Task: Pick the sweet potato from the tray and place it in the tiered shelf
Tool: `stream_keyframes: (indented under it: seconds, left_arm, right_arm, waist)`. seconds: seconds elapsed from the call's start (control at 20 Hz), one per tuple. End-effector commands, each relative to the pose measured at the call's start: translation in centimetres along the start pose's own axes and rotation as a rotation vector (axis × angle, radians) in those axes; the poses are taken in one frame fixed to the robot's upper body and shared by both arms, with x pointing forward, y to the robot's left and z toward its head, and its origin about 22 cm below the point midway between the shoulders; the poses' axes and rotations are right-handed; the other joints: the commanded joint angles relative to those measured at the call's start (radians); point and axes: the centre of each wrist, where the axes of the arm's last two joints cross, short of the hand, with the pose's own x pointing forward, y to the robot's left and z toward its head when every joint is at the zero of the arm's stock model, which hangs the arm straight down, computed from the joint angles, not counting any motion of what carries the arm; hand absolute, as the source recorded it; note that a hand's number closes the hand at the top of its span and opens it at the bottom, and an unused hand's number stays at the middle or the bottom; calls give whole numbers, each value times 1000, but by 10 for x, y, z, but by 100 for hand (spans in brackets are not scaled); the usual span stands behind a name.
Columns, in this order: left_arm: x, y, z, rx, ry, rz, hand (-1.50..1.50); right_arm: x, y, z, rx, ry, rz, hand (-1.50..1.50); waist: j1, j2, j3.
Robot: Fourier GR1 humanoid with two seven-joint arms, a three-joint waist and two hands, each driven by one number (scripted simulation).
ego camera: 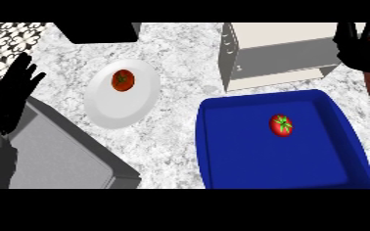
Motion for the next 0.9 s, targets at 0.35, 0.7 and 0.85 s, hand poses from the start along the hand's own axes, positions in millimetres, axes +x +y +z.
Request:
stream_keyframes:
  seconds: [0.35, 0.7, 0.85]
  left_arm:
    - [-77, -61, 19, -176, 286, 91, 0]
    - [-67, -65, 13, -177, 253, 84, 0]
    - [-69, -65, 15, -193, 260, 81, 0]
  right_arm:
    - [10, -45, -32, 36, 33, 66, 150]
    - [-7, -52, -54, 51, 34, 98, 150]
    - [-18, -45, -62, 44, 51, 115, 150]
  waist:
    - [29, 39, -38]
    - [48, 42, -35]
    - [62, 47, -34]
